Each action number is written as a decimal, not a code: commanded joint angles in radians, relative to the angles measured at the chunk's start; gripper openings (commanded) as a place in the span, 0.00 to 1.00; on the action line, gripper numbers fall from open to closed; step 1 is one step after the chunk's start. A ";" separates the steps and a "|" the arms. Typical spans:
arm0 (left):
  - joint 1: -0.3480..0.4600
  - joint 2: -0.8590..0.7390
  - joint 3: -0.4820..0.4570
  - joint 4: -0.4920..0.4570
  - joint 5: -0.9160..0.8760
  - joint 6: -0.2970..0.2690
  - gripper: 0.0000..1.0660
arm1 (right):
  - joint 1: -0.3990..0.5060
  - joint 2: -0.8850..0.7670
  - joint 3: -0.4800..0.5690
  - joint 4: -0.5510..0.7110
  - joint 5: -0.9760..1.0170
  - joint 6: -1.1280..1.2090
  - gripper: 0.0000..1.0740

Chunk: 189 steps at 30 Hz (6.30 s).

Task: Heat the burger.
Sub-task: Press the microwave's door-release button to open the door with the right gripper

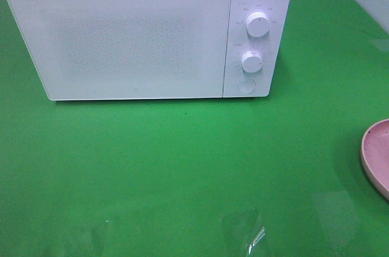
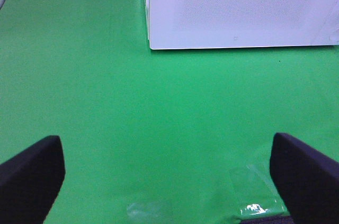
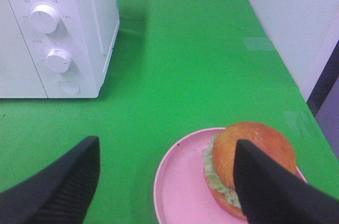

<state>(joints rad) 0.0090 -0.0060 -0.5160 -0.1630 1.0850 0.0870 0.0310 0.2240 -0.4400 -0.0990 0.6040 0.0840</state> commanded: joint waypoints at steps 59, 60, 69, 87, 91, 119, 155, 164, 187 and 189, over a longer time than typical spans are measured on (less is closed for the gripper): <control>-0.005 -0.021 0.001 -0.004 -0.014 -0.002 0.92 | 0.226 1.008 0.178 0.447 -1.461 -0.404 0.63; -0.005 -0.021 0.001 -0.004 -0.014 -0.002 0.92 | 0.284 1.041 0.178 0.520 -1.507 -0.448 0.63; -0.005 -0.021 0.001 -0.004 -0.014 -0.002 0.92 | 0.494 1.146 0.178 0.745 -1.696 -0.509 0.63; -0.005 -0.021 0.001 -0.004 -0.014 -0.002 0.92 | 0.802 1.280 0.164 1.034 -1.833 -0.509 0.63; -0.005 -0.015 0.001 -0.004 -0.014 -0.002 0.92 | 0.854 1.333 0.121 1.077 -1.833 -0.509 0.63; -0.005 -0.015 0.001 -0.004 -0.014 -0.002 0.92 | 0.869 1.490 -0.017 1.103 -1.825 -0.122 0.56; -0.005 -0.015 0.001 -0.004 -0.014 -0.002 0.92 | 0.786 1.490 -0.017 0.986 -1.610 0.975 0.00; -0.005 -0.015 0.001 -0.004 -0.014 -0.002 0.92 | 0.709 1.538 -0.027 0.848 -1.584 1.116 0.00; -0.005 -0.015 0.001 -0.004 -0.014 -0.002 0.92 | 0.567 1.784 -0.206 0.592 -1.584 1.283 0.00; -0.005 -0.015 0.001 -0.004 -0.014 -0.002 0.92 | 0.552 1.793 -0.218 0.587 -1.583 1.283 0.00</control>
<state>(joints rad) 0.0090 -0.0060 -0.5160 -0.1630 1.0820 0.0870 0.5900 2.0180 -0.6480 0.5020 -0.9880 1.3620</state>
